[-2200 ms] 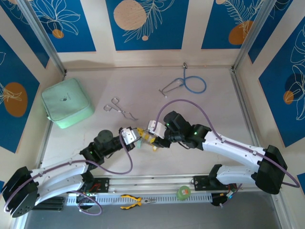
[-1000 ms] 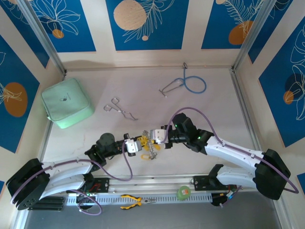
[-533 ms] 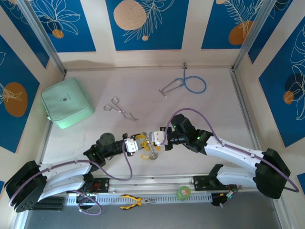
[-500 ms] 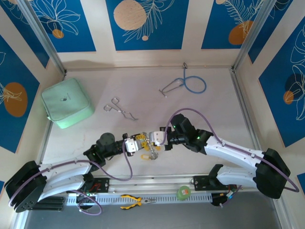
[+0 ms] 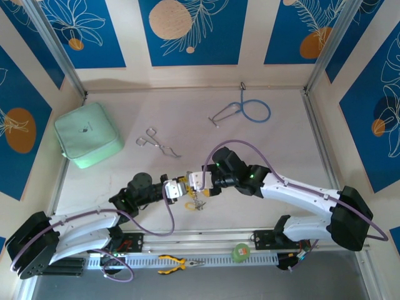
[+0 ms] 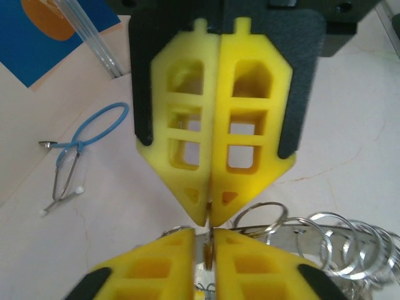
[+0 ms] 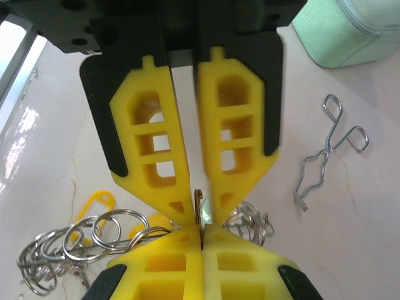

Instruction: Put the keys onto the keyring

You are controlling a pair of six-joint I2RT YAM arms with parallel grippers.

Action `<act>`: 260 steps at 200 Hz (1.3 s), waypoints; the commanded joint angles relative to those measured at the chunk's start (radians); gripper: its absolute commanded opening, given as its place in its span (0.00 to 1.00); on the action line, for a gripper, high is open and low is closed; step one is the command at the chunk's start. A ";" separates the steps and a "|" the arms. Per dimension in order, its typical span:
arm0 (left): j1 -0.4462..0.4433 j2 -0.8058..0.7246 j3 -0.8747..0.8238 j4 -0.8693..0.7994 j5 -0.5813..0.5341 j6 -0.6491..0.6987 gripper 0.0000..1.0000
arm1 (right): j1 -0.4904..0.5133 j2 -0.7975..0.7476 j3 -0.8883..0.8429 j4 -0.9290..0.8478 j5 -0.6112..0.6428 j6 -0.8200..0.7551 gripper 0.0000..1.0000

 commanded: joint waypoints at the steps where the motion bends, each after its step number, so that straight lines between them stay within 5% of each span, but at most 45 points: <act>1: -0.003 -0.018 0.032 0.003 0.013 0.003 0.06 | 0.019 -0.001 0.045 -0.027 0.016 -0.021 0.00; 11: -0.003 -0.020 0.033 0.007 0.014 0.004 0.01 | 0.017 -0.012 0.036 -0.016 0.009 0.002 0.00; 27: -0.003 -0.027 0.034 0.013 0.016 0.011 0.00 | -0.020 -0.078 -0.025 0.049 -0.050 0.066 0.33; 45: -0.003 -0.033 0.021 0.042 0.033 0.061 0.00 | -0.096 -0.156 -0.103 0.099 -0.146 0.149 0.41; 99: -0.011 -0.020 -0.007 0.112 0.022 0.371 0.00 | -0.125 -0.191 -0.185 0.122 -0.155 0.209 0.37; 122: -0.010 -0.014 -0.005 0.124 0.010 0.394 0.00 | -0.109 -0.180 -0.189 0.161 -0.131 0.217 0.33; 176: -0.011 -0.021 -0.005 0.104 0.018 0.351 0.00 | -0.095 -0.167 -0.183 0.182 -0.111 0.210 0.27; 260: -0.011 -0.018 0.014 0.091 0.003 0.037 0.00 | -0.056 -0.115 -0.147 0.215 -0.109 0.167 0.26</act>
